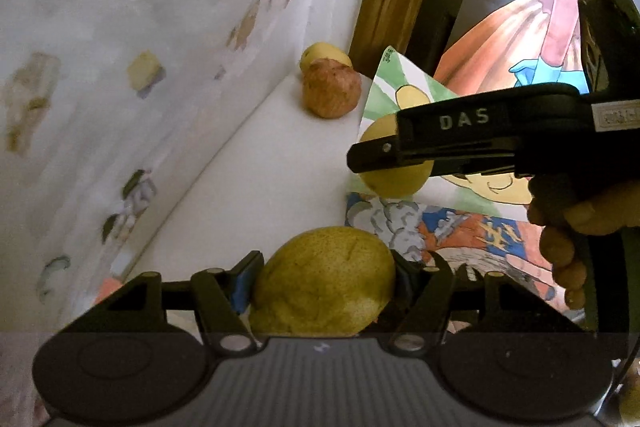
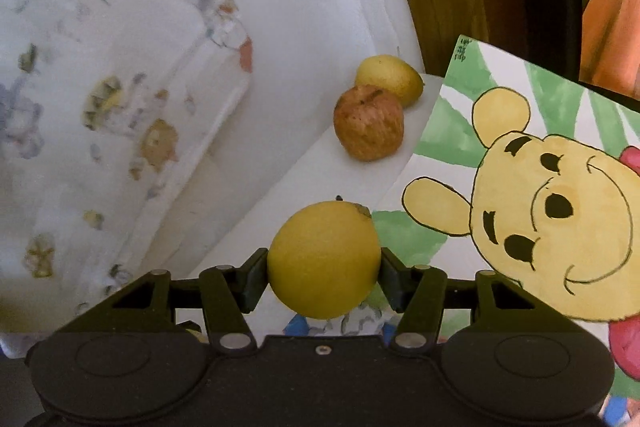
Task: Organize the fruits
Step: 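Carry the yellow-green pear and the yellow round fruit over the metal tray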
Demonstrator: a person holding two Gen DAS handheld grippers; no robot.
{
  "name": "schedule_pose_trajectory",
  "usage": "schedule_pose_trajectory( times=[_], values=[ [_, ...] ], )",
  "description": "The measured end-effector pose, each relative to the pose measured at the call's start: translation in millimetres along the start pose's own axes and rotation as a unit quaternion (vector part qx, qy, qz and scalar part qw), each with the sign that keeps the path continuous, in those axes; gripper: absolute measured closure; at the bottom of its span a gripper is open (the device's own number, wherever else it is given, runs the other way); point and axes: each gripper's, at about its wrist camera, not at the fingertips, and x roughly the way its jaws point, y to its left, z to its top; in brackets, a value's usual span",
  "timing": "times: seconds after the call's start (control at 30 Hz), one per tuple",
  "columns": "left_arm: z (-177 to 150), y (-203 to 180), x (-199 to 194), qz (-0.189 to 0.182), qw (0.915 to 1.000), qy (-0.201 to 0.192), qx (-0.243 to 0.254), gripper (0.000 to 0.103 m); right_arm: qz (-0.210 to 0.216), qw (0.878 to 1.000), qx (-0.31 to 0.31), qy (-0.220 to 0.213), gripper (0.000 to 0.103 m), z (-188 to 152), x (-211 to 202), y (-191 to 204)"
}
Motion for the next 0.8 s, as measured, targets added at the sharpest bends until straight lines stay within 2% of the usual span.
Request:
schedule_pose_trajectory(
  times=[0.4,0.57,0.8],
  values=[
    [-2.9,-24.5,-46.2,0.004,0.9998,-0.022,0.000,0.034,0.002,0.998,0.010,-0.061,0.044,-34.6,-106.8,-1.0],
    [-11.0,-39.9,-67.4,-0.002,0.9996,-0.029,0.007,0.034,-0.024,0.997,0.005,-0.077,0.044,-63.8,-157.5,-7.1],
    [-29.4,-57.1,-97.4,-0.013,0.9997,-0.017,0.014,0.034,-0.055,0.996,0.004,-0.073,0.044,-111.4,-209.7,-13.0]
  ],
)
